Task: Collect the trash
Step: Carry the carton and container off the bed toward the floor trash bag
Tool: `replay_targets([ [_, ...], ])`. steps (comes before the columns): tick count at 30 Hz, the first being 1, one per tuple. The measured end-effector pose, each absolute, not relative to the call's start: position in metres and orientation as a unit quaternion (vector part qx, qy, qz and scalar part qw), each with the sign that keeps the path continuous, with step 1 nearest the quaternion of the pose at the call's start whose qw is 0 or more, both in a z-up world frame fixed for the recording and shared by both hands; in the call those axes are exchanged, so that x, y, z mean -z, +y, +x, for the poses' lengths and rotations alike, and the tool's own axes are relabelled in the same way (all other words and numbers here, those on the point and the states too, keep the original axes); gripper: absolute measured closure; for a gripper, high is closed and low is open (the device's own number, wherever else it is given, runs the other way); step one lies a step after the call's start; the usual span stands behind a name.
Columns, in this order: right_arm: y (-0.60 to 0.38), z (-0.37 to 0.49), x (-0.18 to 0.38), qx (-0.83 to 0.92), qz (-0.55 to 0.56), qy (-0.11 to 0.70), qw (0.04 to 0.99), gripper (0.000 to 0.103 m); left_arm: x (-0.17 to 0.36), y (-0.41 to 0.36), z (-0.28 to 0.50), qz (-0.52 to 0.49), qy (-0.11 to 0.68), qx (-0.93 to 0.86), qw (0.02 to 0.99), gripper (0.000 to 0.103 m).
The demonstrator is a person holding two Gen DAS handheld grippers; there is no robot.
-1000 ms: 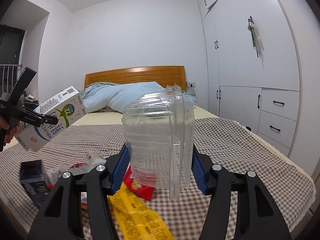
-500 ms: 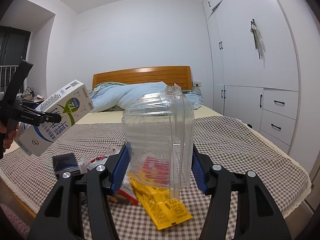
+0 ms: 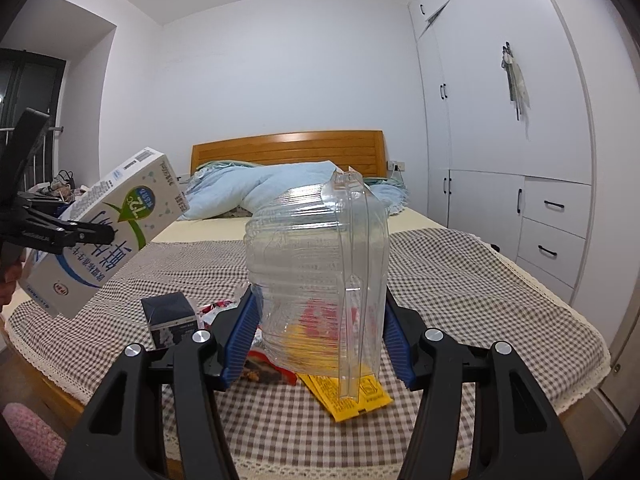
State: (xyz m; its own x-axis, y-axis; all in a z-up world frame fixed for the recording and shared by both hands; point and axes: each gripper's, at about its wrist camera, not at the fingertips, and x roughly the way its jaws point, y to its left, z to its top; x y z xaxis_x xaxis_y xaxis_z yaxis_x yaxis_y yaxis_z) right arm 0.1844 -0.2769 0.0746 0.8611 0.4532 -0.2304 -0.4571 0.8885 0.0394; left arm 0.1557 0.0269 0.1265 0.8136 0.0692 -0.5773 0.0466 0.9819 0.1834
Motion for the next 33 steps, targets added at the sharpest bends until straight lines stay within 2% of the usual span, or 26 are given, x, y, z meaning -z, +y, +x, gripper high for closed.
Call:
replay_targets([
  [20,-0.278,0.11,-0.069,-0.248,-0.027,0.146,0.957,0.047,-0.109,-0.015,0.048,0.088,0.298,0.064,0.948,0.03],
  [33,-0.283,0.073,-0.053,-0.252,-0.05,0.175,0.95,0.047,-0.078,-0.03,0.018,0.082,0.31,0.098,0.942,0.03],
])
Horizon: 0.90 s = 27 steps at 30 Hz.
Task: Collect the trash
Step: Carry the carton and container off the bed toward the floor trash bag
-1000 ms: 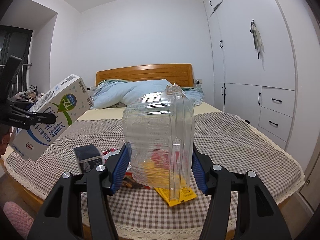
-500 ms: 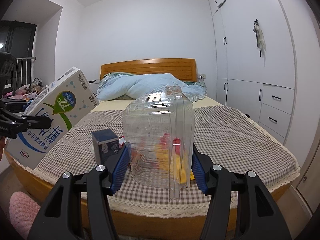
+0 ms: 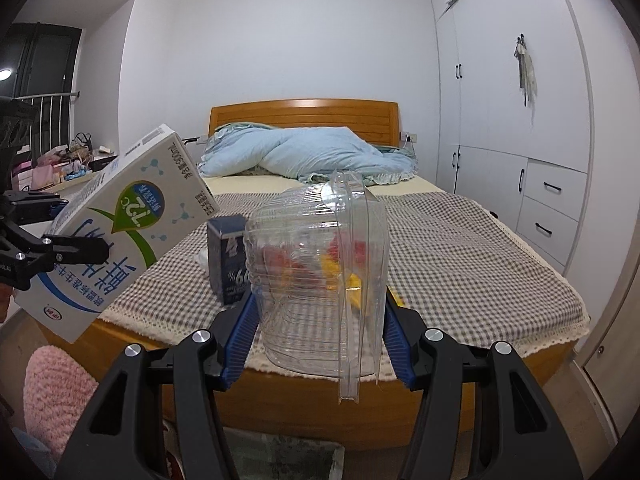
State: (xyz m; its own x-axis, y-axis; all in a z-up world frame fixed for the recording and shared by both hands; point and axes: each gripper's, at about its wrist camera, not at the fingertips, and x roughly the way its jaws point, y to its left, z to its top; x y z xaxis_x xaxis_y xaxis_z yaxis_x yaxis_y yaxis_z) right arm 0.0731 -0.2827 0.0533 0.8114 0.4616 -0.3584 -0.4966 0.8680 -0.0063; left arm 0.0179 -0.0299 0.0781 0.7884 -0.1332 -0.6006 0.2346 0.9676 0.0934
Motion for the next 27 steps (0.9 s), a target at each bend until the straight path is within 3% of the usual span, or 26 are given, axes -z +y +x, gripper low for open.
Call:
replay_targets([
  [27,-0.273,0.047,0.024,-0.259,-0.074,0.295,0.917,0.047,0.026,-0.043,0.012,0.061,0.382,0.13,0.913,0.03],
])
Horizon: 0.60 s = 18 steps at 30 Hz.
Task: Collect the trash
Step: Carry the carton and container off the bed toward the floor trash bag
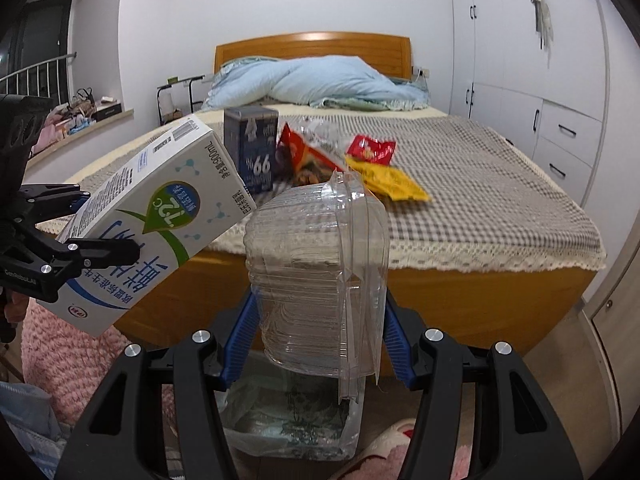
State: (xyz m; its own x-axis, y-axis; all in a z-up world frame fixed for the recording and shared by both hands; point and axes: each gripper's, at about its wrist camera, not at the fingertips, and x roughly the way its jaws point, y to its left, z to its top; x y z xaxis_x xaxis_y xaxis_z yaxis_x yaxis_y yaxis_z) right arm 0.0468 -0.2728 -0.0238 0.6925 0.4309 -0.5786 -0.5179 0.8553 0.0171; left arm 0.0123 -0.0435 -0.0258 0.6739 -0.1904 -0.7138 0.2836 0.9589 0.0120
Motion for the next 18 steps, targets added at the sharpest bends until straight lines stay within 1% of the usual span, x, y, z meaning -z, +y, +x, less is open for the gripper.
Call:
replay_targets([
  [18,-0.269,0.048,0.072,-0.256,-0.077,0.372,0.889,0.047,0.082,-0.037,0.019,0.064,0.43,0.145,0.889,0.03],
])
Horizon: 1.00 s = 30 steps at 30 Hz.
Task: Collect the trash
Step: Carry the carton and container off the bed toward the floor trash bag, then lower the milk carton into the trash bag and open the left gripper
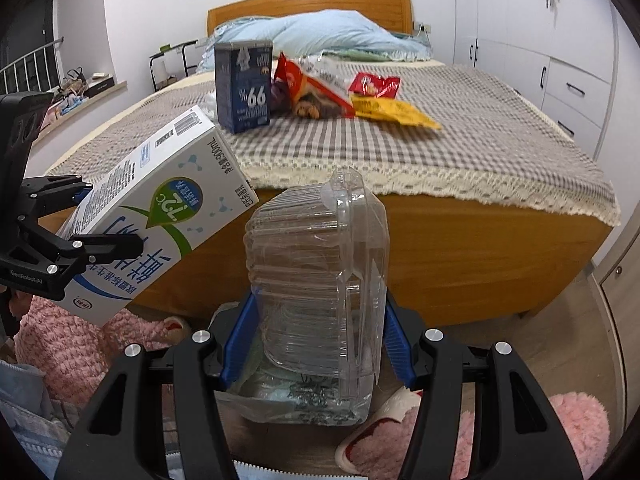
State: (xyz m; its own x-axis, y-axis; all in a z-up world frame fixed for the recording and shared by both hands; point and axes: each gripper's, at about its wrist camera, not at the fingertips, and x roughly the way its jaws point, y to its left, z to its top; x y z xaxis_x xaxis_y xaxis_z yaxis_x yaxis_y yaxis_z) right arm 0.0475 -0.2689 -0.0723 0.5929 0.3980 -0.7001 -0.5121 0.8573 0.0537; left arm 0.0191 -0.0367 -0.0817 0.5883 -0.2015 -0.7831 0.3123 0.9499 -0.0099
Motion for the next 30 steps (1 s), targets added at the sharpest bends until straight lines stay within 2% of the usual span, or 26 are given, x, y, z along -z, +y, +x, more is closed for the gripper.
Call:
replay_targets([
  [30,-0.306,0.08,0.147,-0.158,-0.058,0.491,0.854,0.047,0.199,-0.101,0.063,0.162,0.5,0.24,0.816,0.03],
])
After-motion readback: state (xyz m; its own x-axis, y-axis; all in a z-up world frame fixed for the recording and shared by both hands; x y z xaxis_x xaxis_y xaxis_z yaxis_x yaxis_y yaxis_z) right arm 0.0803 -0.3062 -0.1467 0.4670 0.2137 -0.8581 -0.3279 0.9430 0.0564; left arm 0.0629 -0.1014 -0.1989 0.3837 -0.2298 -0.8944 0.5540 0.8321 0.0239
